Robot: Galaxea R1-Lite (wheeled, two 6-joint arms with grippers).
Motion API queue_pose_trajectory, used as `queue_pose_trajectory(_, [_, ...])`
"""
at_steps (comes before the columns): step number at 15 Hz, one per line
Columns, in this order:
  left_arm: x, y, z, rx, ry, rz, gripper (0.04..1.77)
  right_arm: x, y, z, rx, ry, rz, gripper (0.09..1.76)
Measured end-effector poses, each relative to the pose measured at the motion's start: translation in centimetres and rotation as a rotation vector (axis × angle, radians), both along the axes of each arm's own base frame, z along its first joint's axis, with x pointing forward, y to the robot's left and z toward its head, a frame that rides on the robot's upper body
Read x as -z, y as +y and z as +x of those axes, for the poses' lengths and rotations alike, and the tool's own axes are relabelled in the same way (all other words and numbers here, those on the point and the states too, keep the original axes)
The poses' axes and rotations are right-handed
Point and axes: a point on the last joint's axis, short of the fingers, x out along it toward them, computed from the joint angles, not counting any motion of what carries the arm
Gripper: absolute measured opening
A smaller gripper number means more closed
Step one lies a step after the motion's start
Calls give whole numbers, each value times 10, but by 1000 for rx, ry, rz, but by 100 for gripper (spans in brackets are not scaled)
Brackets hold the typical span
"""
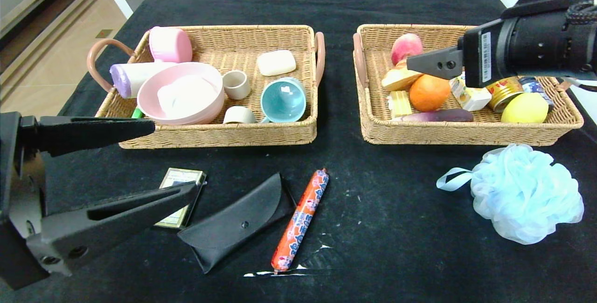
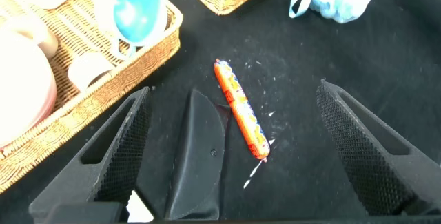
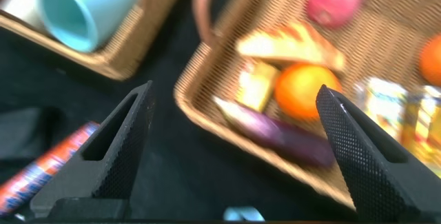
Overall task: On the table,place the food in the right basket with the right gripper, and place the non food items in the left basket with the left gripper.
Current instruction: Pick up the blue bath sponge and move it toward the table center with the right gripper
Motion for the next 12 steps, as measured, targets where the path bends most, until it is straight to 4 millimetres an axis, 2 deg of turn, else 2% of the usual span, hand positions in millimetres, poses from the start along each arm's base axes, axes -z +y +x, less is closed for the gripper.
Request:
queue_pose_trajectory(6, [2,-1,1,2,12,9,172,3,-36,-27,159,127,-95,170])
queue_pose_trajectory(9, [2,-1,1,4,13,10,172,10,-50,-39,225,253,-58,170])
queue_pose_trajectory(12, [2,-1,1,5,13,10,172,17,-60,-42,289,330,-29,170])
